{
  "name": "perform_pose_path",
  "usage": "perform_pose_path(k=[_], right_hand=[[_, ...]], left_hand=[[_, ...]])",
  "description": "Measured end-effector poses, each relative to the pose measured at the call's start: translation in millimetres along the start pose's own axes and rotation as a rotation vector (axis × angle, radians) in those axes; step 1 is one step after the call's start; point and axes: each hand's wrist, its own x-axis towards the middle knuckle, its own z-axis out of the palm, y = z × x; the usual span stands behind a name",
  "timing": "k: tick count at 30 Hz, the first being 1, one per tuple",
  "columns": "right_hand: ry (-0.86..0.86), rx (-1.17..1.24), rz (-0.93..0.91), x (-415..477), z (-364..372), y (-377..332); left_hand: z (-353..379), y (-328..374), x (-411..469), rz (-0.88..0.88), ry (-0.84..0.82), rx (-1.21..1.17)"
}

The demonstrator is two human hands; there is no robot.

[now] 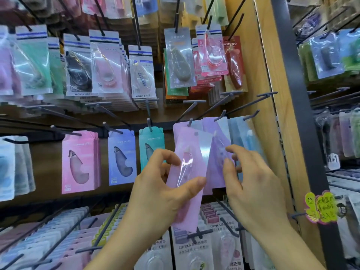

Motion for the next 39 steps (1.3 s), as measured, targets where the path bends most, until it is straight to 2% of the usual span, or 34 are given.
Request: perform_pose_path(k=[3, 4, 5, 9, 13, 16, 19, 23, 27, 32, 39], right_hand=[[-0.356, 0.832, 0.352, -15.8, -10.6, -23.0], [-0.443, 1.007, 0.440, -17.8, -12.4, -26.4], [-0.470, 1.068, 0.462, -19.5, -12.4, -26.6], [-0.358, 0.995, 0.476, -23.4, -9.5, -21.5], [-0.294, 0.925, 0.447, -25.4, -8.7, -12.5], [-0.196, 0.736, 0.279, -31.9, -4.4, -9.2], [-0.177, 0.386, 0.083, -36.8, -0.6, -12.8], [-0.177, 0.231, -0.068, -33.9, 7.8, -17.5], [-0.080, 0.086, -0.196, -24.6, 11.8, -22.8], [0.028, -0.021, -0.284, 3.8, 11.1, -33.5], [0.008, -0.111, -0.288, 18.1, 25.9, -35.2]], left_hand=[[5.7, -2.0, -2.7, 0.022, 0.029, -0.109], [8.0, -2.9, -3.6, 0.031, 0.042, -0.132], [10.1, -3.7, -4.5, 0.037, 0.053, -0.160], [15.6, -10.7, -10.0, 0.019, 0.010, -0.239], [15.8, -16.3, -19.2, -0.013, -0.070, -0.214], [16.9, -17.1, -23.1, 0.026, -0.010, -0.135], [18.2, -20.3, -22.6, 0.088, 0.030, -0.016], [18.2, -25.5, -20.1, 0.138, 0.035, 0.041], [14.5, -28.2, -16.6, 0.120, -0.016, 0.018], [8.4, -25.4, -18.3, 0.163, -0.038, 0.106], [4.2, -25.3, -6.4, 0.109, -0.072, 0.125]])
